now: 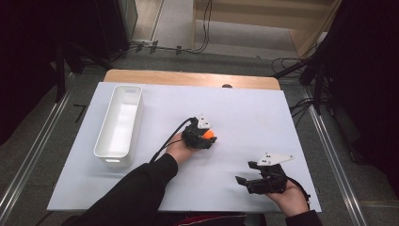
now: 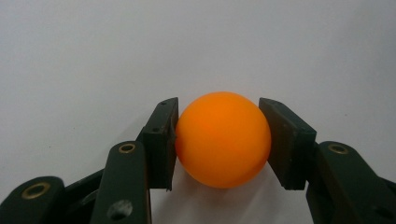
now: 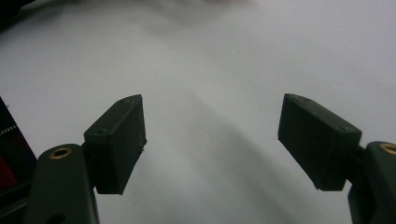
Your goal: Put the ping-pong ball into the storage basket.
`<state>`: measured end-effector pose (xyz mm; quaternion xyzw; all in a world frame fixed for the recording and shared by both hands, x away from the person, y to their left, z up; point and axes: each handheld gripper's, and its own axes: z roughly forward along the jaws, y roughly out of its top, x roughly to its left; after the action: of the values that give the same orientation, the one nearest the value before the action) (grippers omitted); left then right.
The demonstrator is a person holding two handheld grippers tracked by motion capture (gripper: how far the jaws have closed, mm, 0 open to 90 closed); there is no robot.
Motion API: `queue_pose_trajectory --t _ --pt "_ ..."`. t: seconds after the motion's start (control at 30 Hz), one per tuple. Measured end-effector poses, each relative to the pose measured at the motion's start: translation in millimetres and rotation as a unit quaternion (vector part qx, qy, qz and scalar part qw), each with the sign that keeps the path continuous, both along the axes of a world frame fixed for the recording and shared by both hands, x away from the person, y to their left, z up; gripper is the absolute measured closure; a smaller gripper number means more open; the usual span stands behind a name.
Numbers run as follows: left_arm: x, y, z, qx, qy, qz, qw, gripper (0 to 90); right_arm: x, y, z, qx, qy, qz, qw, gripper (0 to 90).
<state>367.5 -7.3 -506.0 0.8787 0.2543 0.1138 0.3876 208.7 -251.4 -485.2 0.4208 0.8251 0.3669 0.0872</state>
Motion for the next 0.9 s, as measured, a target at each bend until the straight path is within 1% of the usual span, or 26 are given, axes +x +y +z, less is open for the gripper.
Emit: queue_pose_trajectory --t 0.03,0.1,0.13,0.23,0.27,0.3,0.4,0.43,0.47,0.53,0.6,0.7,0.77,0.9 --pt "-0.1 0.2 1.4 0.0 0.001 -0.001 1.0 49.3 0.0 0.0 0.0 0.0 0.0 0.0 1.0 21.7" --pt "-0.4 0.1 4.8 -0.007 0.002 -0.001 1.0 49.3 0.0 0.2 0.0 -0.002 0.0 0.001 1.0 21.7" --pt "-0.3 0.4 7.1 -0.006 0.001 -0.003 1.0 49.3 -0.1 0.3 0.0 -0.002 0.0 0.0 1.0 21.7" --pt "-0.2 1.0 13.4 -0.016 0.005 -0.007 0.9998 49.3 -0.2 0.7 0.0 -0.001 0.001 0.0 1.0 21.7" --pt "-0.8 0.9 15.0 -0.021 0.005 -0.005 0.9998 49.2 0.1 0.3 0.0 -0.003 -0.003 0.001 1.0 21.7" --pt "-0.8 1.2 17.1 -0.019 0.002 -0.009 0.9998 49.3 0.2 0.1 0.1 -0.002 -0.003 0.001 1.0 21.7" --pt "-1.2 1.9 23.9 -0.023 0.003 -0.011 0.9997 49.3 0.0 0.2 -0.1 -0.002 0.0 0.0 1.0 21.8" --pt "-1.5 1.6 25.4 -0.029 0.001 -0.011 0.9995 49.3 0.0 0.2 -0.1 -0.002 0.0 0.0 1.0 21.7" --pt "-1.8 1.8 27.8 -0.026 0.0 -0.012 0.9996 49.3 -0.1 0.5 0.0 -0.001 0.002 0.0 1.0 21.7" --pt "-2.2 1.5 31.1 -0.03 -0.003 -0.015 0.9994 49.3 -0.1 0.6 -0.1 -0.001 0.002 0.0 1.0 21.7" --pt "-2.6 1.4 34.1 -0.029 -0.003 -0.017 0.9994 49.3 -0.1 0.6 -0.1 -0.001 0.002 0.0 1.0 21.7" --pt "-3.1 0.7 38.3 -0.021 0.003 -0.013 0.9997 49.3 0.1 -0.1 0.5 -0.002 -0.003 0.001 1.0 21.7" --pt "-2.9 0.0 41.0 -0.014 0.012 -0.013 0.9997 49.4 0.2 -0.2 0.4 -0.002 -0.006 0.001 1.0 21.7" --pt "-3.8 -0.2 46.4 -0.02 0.013 -0.014 0.9996 49.4 0.1 0.1 0.4 -0.002 -0.004 0.001 1.0 21.7"
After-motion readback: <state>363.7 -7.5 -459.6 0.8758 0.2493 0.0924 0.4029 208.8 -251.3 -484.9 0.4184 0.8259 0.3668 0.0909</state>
